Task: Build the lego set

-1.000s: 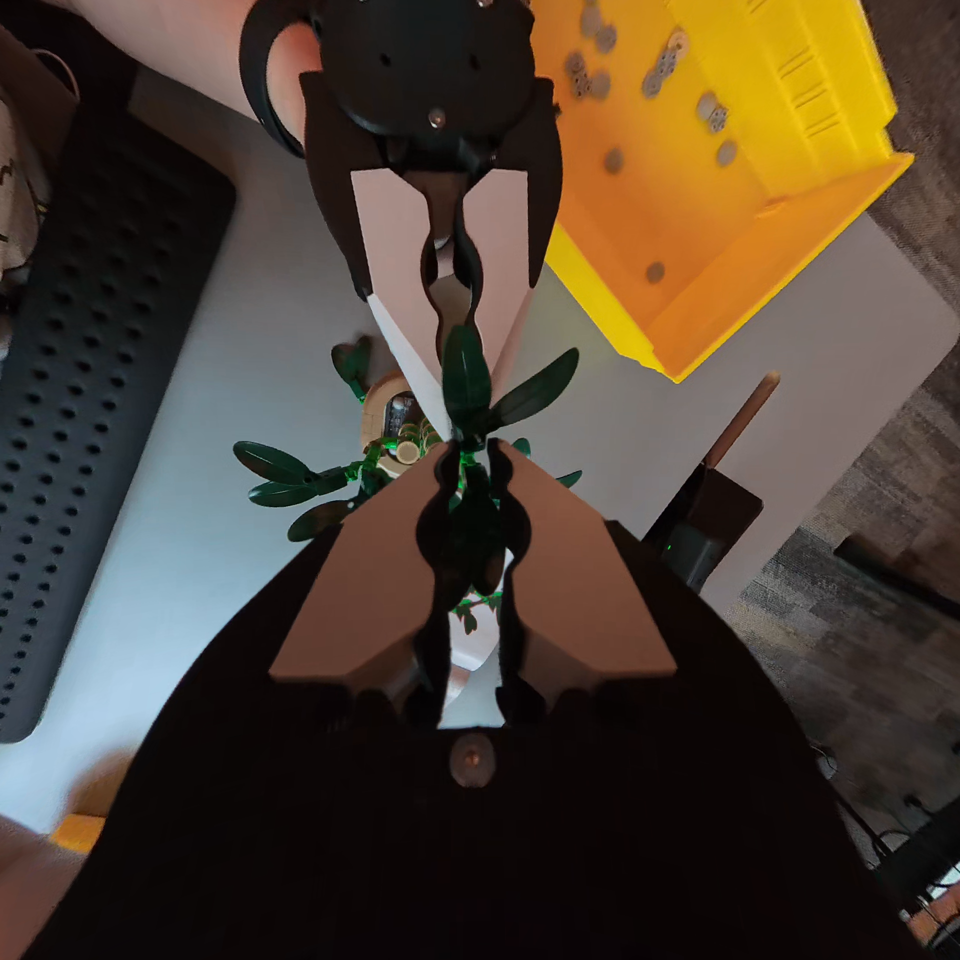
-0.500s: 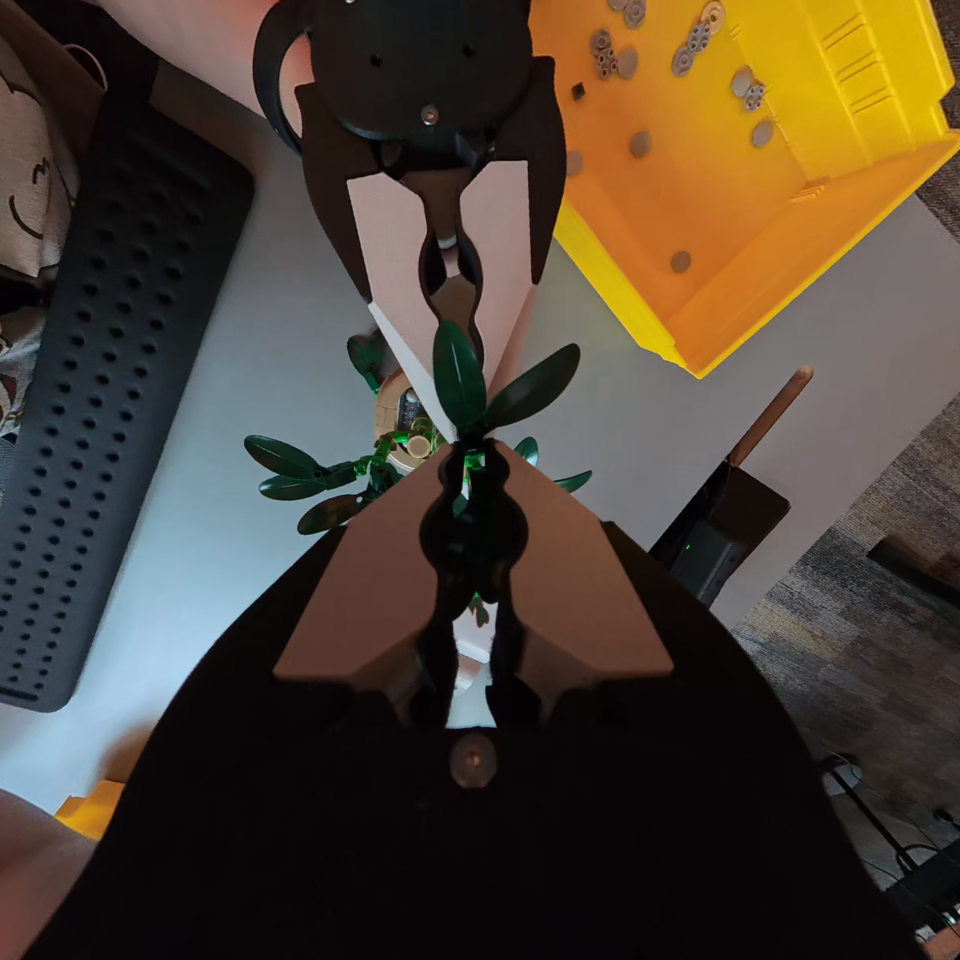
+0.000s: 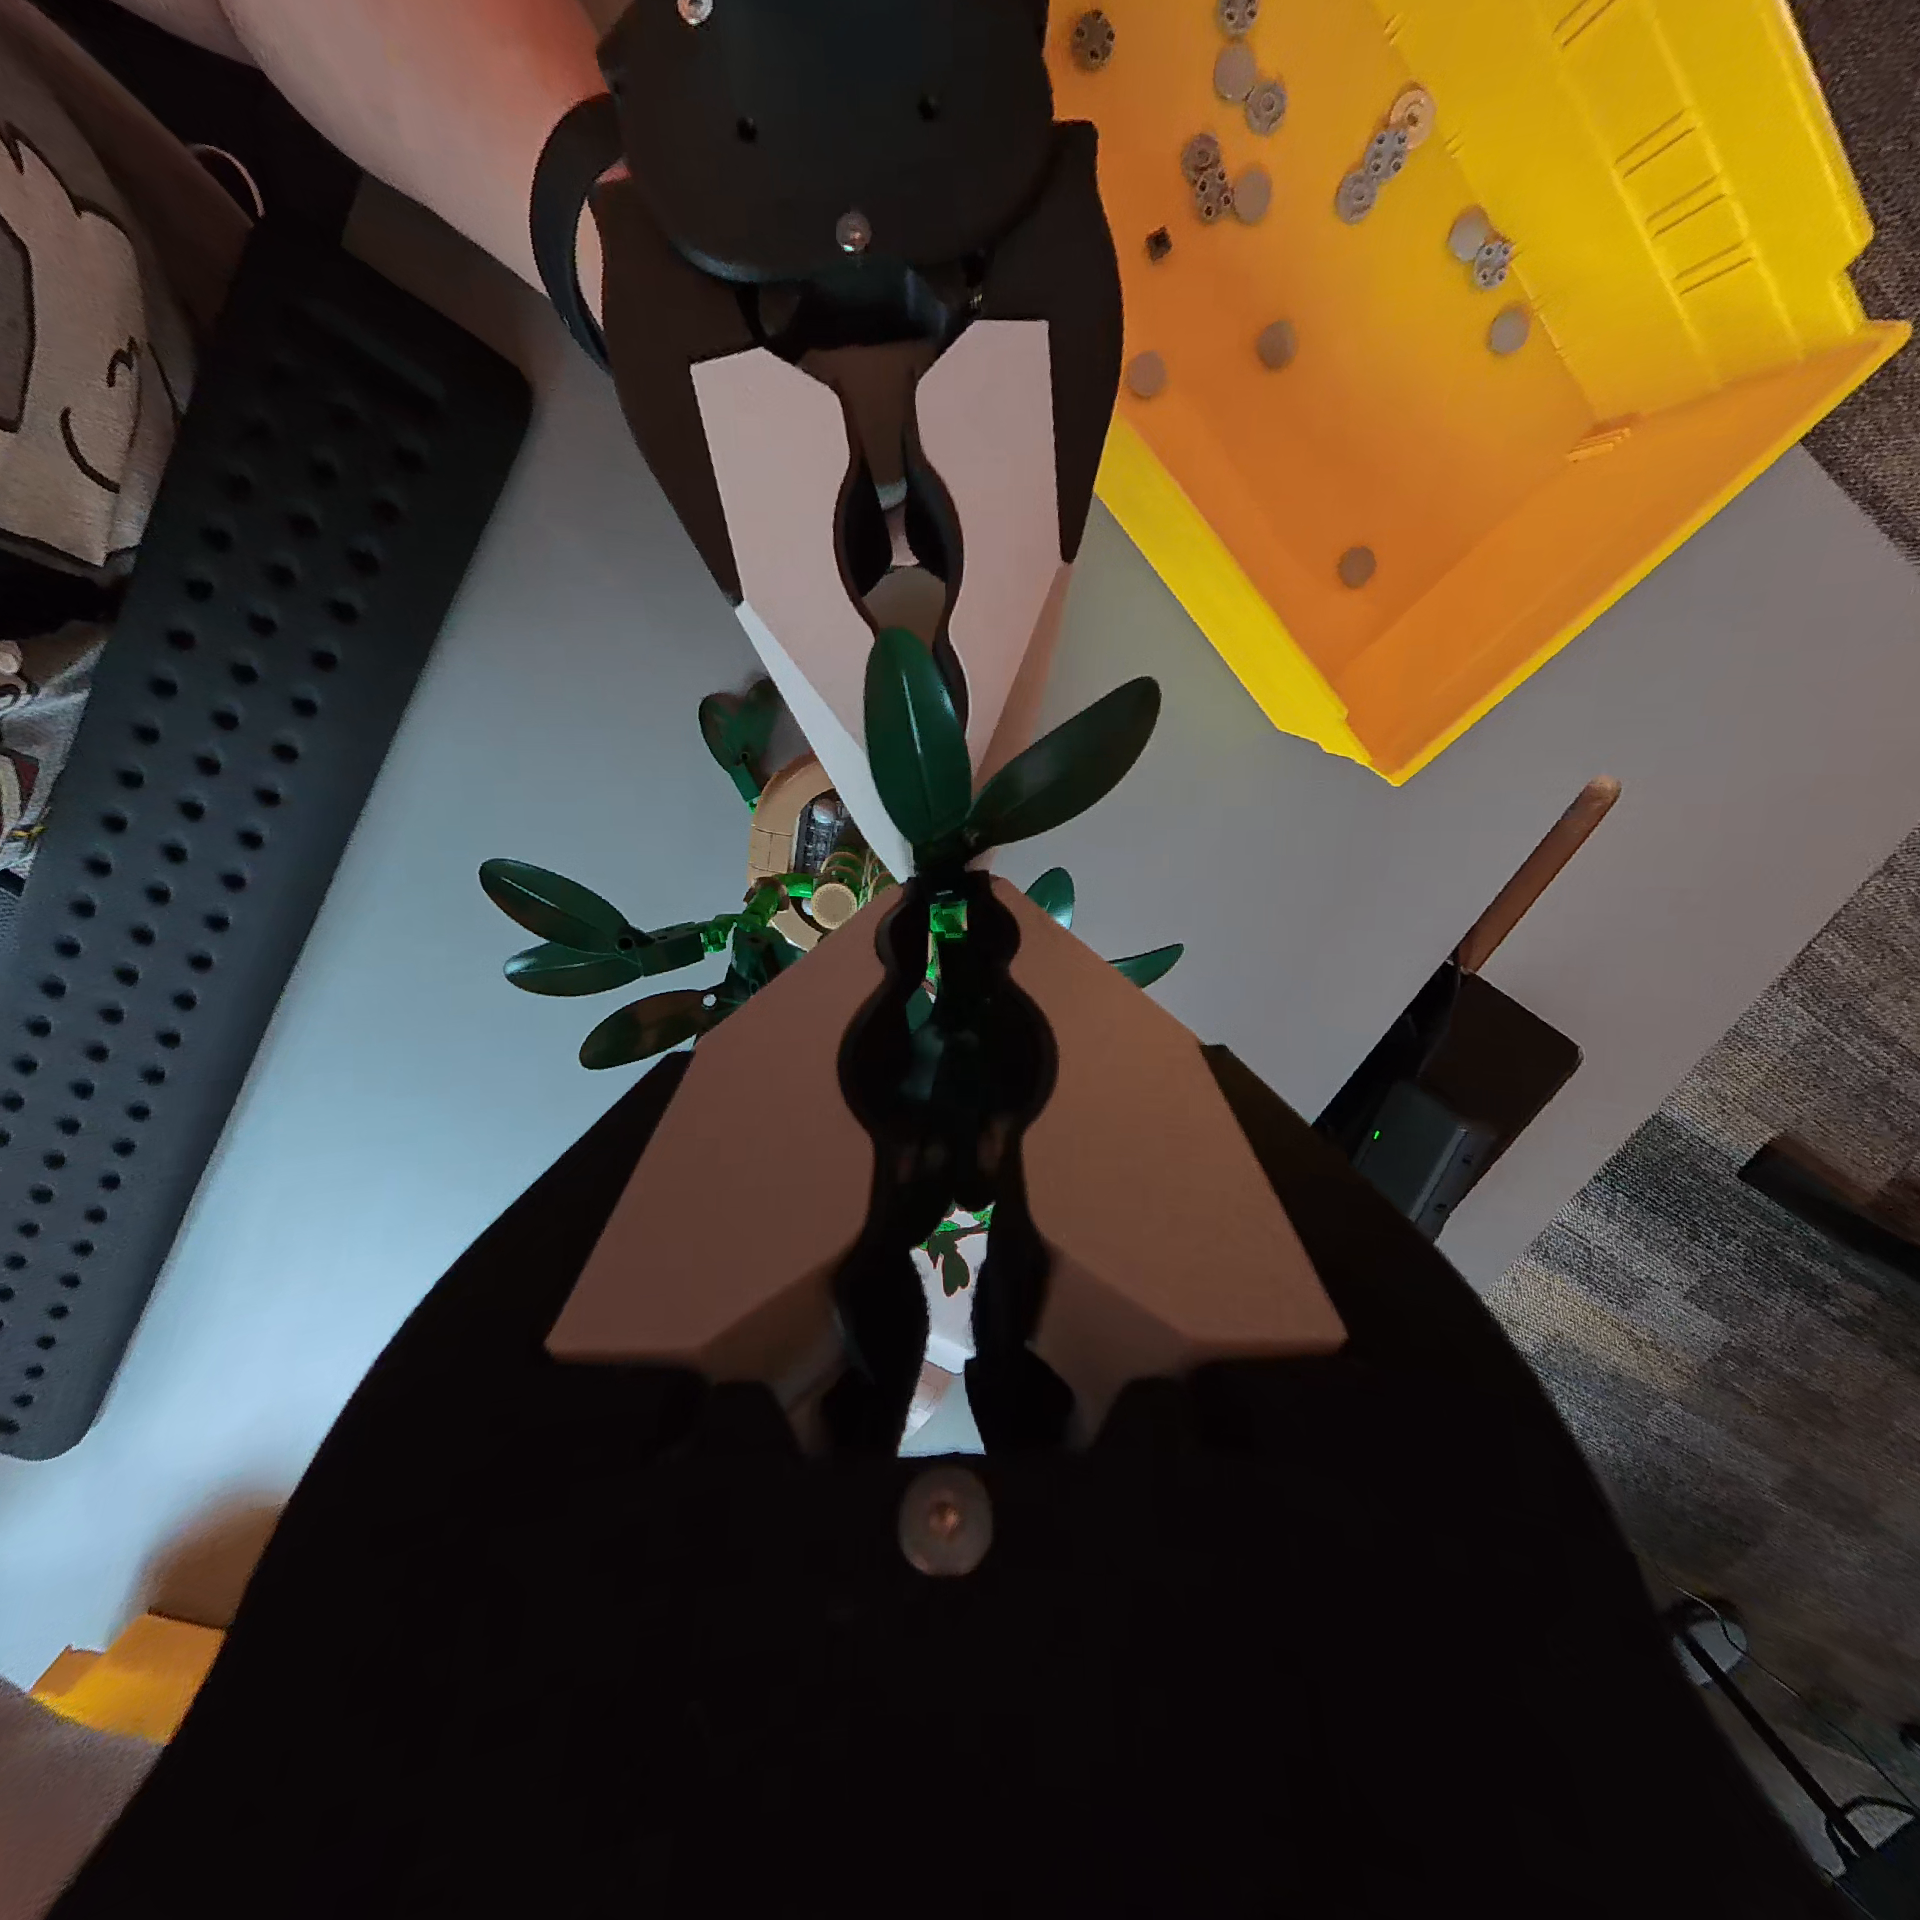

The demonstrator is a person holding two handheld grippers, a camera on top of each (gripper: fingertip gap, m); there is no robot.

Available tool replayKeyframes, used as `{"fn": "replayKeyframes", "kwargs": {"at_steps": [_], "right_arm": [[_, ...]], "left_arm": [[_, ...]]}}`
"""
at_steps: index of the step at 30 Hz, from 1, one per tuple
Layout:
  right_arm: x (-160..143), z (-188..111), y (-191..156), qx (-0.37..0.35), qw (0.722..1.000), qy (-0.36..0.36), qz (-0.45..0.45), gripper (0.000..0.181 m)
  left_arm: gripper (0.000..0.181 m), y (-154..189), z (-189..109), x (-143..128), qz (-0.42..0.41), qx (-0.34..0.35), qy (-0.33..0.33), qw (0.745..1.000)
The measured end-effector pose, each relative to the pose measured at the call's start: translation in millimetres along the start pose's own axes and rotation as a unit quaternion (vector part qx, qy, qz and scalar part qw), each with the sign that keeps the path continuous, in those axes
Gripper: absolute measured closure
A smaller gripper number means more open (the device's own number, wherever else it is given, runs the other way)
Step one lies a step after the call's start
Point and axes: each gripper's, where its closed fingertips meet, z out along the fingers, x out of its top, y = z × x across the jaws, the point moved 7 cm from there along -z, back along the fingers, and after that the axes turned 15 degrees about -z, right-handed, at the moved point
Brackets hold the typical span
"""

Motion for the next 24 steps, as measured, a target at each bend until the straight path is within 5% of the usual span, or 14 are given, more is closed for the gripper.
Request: {"fn": "replayKeyframes", "kwargs": {"at_steps": [10,18,24], "right_arm": [[3.4,1.9,2.4,-0.043,0.998,0.032,-0.016,0.172],[5.8,-54.4,-10.0,-0.161,0.981,0.105,-0.040,0.159],[-22.6,-56.1,-49.9,-0.254,0.951,0.175,0.023,0.158]], "left_arm": [[0.178,-7.6,-6.4,0.4,-0.003,-0.010,0.012,1.000],[0.172,-12.5,-8.2,0.1,-0.025,-0.017,0.016,0.999],[0.158,-13.5,-9.7,1.7,-0.030,-0.008,0.014,0.999]]}}
